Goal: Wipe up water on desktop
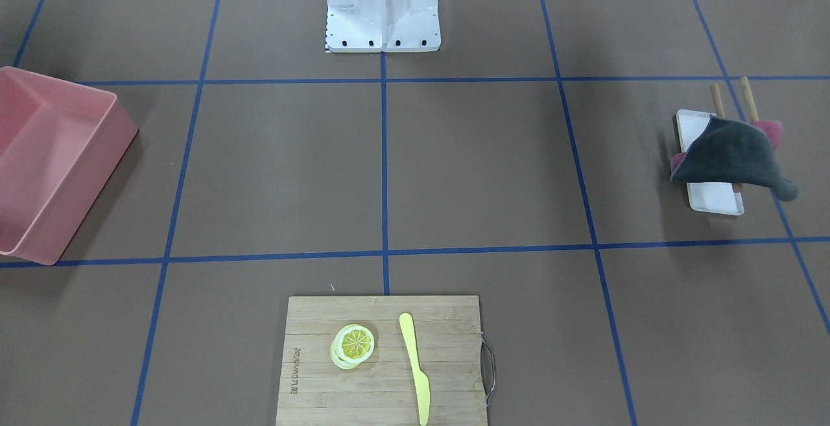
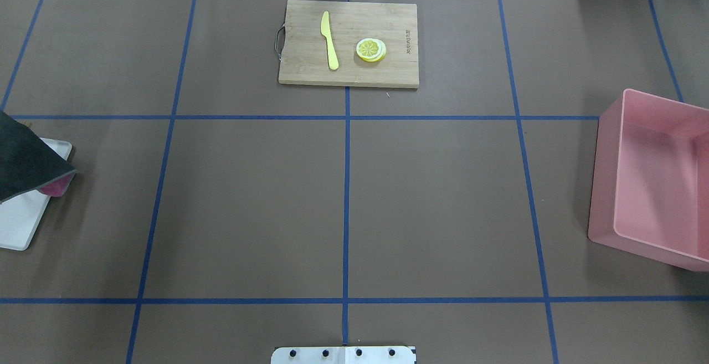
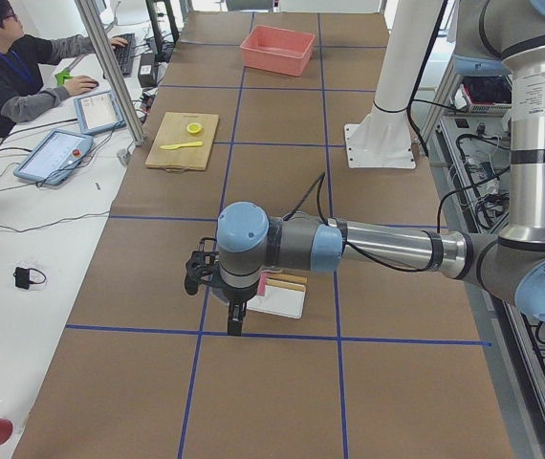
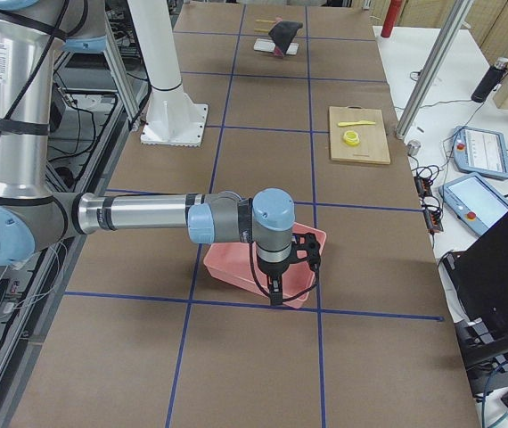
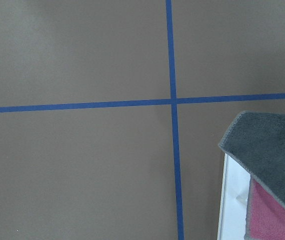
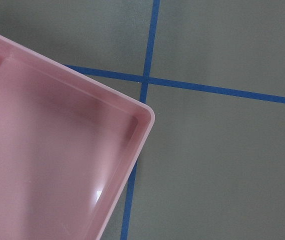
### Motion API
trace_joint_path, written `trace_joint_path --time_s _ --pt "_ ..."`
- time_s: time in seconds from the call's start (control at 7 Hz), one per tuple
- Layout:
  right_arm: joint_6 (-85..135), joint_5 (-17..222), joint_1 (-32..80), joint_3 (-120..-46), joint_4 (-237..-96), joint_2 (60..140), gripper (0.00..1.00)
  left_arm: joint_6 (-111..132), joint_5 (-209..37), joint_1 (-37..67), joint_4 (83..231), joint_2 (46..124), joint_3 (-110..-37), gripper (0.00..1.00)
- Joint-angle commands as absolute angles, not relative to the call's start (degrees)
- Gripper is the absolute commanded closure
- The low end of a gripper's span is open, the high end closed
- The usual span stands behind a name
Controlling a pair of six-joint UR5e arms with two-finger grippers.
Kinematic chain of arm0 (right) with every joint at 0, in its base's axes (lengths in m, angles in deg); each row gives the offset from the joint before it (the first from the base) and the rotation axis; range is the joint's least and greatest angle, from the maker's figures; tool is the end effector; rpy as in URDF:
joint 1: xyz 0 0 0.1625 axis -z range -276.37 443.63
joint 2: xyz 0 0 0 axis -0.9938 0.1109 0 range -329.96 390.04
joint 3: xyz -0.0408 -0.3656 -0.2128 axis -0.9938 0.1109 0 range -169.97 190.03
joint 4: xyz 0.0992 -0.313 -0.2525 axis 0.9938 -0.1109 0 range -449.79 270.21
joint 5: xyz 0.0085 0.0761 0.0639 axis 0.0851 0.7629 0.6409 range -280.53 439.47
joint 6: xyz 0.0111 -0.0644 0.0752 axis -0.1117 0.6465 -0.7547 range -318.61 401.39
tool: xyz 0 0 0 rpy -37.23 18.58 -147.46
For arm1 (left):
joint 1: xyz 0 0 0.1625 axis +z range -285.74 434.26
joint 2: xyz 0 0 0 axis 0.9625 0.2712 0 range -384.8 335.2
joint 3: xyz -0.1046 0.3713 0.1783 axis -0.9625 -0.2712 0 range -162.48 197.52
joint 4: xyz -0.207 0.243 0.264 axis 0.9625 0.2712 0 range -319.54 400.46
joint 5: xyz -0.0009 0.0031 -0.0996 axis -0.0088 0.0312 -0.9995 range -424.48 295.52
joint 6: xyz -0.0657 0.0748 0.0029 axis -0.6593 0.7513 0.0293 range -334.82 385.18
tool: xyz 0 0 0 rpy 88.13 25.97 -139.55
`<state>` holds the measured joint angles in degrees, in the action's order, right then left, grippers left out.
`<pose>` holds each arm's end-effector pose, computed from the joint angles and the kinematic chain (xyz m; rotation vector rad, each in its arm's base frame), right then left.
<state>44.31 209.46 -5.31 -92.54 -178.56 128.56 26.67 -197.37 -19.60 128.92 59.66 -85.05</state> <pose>0.0613 -0.4358 0.6219 0.0998 -0.6960 -0.0987 -0.0960 -0.4490 0.6006 0.1260 0.7429 -0.0036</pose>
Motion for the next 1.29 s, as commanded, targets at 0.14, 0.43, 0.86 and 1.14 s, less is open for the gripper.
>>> trace_joint_path --time_s 0.14,0.43,0.86,1.14 --pt "44.3 209.4 -5.3 -92.5 -178.5 128.6 0.0 26.7 -197.3 -19.6 129.0 59.7 -85.3 0.02" --pt "44.4 209.3 -5.3 -92.5 -178.5 128.5 0.0 26.8 -197.4 -19.6 129.1 59.7 -86.3 0.01" --pt "43.8 209.4 -5.4 -96.6 -178.4 128.6 0.0 26.7 -197.5 -19.5 128.9 59.8 -86.5 0.01" --pt "39.6 209.6 -5.4 -96.1 -178.6 127.3 0.0 26.4 -199.3 -19.5 129.6 59.9 -88.3 0.02"
